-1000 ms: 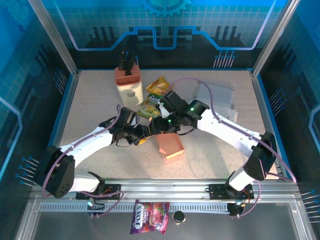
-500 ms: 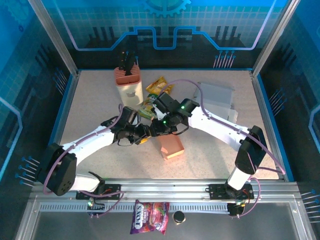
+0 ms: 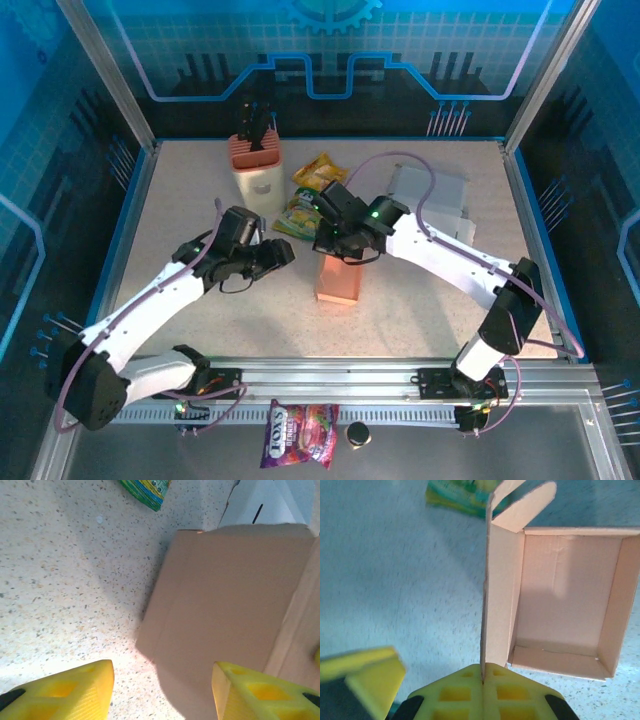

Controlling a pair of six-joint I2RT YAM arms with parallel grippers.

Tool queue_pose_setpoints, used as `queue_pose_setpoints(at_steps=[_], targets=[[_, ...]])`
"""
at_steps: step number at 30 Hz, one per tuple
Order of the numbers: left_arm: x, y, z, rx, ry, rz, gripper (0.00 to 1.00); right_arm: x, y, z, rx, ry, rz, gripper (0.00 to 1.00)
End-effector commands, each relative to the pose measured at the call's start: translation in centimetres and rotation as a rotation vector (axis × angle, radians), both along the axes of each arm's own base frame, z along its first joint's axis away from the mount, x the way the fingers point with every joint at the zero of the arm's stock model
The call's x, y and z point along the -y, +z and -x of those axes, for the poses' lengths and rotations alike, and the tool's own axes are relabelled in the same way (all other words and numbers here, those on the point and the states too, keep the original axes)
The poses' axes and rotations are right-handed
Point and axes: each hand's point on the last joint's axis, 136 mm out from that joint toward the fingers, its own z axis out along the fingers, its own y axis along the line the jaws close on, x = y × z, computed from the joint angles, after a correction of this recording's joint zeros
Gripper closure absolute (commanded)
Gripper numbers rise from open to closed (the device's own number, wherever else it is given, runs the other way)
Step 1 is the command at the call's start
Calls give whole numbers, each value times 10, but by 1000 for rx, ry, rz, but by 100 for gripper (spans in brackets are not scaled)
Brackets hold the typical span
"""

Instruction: Fold the paper box

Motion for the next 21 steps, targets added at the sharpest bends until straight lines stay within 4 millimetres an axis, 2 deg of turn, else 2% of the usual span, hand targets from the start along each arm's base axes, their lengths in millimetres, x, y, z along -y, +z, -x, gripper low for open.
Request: queue_pose_setpoints(at_steps=[1, 5, 7, 13, 16, 21], targets=[[-9, -10, 18, -34, -31, -52, 46, 33, 22, -12, 52, -335, 22, 100], [1, -8, 27, -14, -114, -4, 46, 52, 17, -15, -7, -559, 100, 100], [9, -5, 31, 5, -178, 17, 46, 55, 10, -15, -66, -630, 127, 100], [29, -10, 44, 54, -341, -26, 43, 52, -12, -18, -171, -743, 120, 100], [29, -19, 44, 57, -357, -74, 42, 49, -19, -21, -188, -750, 112, 100], [29, -26, 40, 69, -361, -99, 41, 47, -21, -29, -173, -705, 99, 71]])
